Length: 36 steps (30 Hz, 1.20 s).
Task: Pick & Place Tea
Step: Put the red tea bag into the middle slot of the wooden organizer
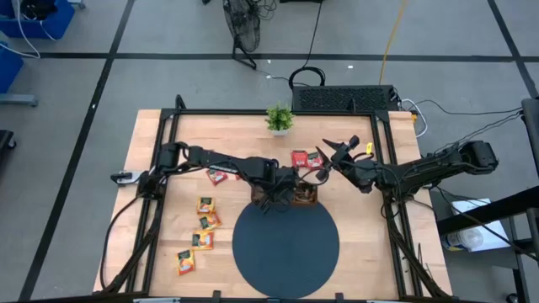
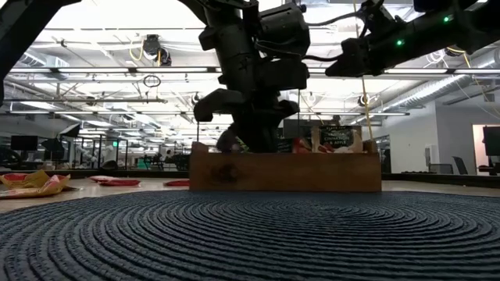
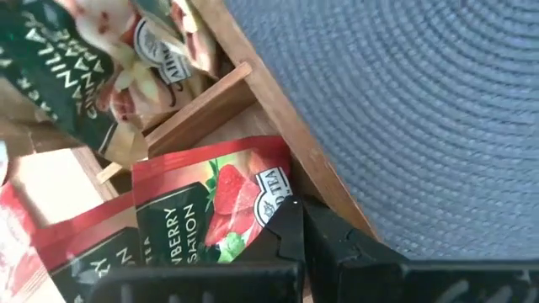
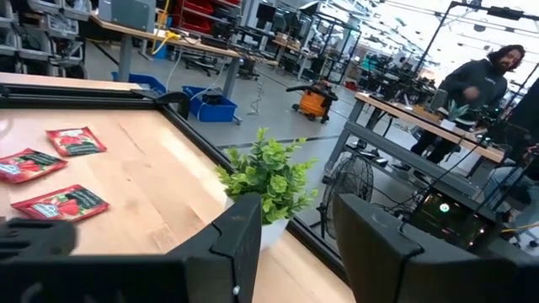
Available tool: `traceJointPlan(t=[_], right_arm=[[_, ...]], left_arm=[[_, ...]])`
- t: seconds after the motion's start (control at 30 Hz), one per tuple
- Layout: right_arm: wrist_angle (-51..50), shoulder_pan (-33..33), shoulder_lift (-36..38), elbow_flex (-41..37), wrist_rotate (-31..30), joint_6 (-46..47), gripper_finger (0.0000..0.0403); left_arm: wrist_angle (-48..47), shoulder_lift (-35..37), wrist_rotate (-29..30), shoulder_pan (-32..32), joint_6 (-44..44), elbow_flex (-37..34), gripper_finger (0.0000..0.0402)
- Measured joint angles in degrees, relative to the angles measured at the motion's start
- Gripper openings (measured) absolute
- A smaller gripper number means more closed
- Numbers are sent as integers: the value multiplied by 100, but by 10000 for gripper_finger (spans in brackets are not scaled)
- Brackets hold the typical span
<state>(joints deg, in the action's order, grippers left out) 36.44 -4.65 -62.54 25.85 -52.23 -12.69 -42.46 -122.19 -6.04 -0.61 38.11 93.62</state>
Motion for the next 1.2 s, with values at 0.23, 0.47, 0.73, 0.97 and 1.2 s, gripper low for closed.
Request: traceJointPlan(t=[0.23, 0.47, 0.73, 0.97, 1.2], right_arm=[[-6, 16, -2, 0, 7, 0, 134], [-122, 13, -2, -2, 30, 159, 134], [-275, 13, -2, -2, 39, 367, 134], [-264, 13, 0, 2, 42, 369, 134], [-295, 16, 4, 2, -37, 363, 134]], left_arm=[[-2, -5, -4, -193, -131, 0, 0], [-59, -7, 37, -366, -562, 2, 1], [-219, 337, -18, -454, -802, 0, 1], [-154, 562, -635, -463, -1114, 0, 1], [-8, 514, 276, -339, -1163, -4, 4]])
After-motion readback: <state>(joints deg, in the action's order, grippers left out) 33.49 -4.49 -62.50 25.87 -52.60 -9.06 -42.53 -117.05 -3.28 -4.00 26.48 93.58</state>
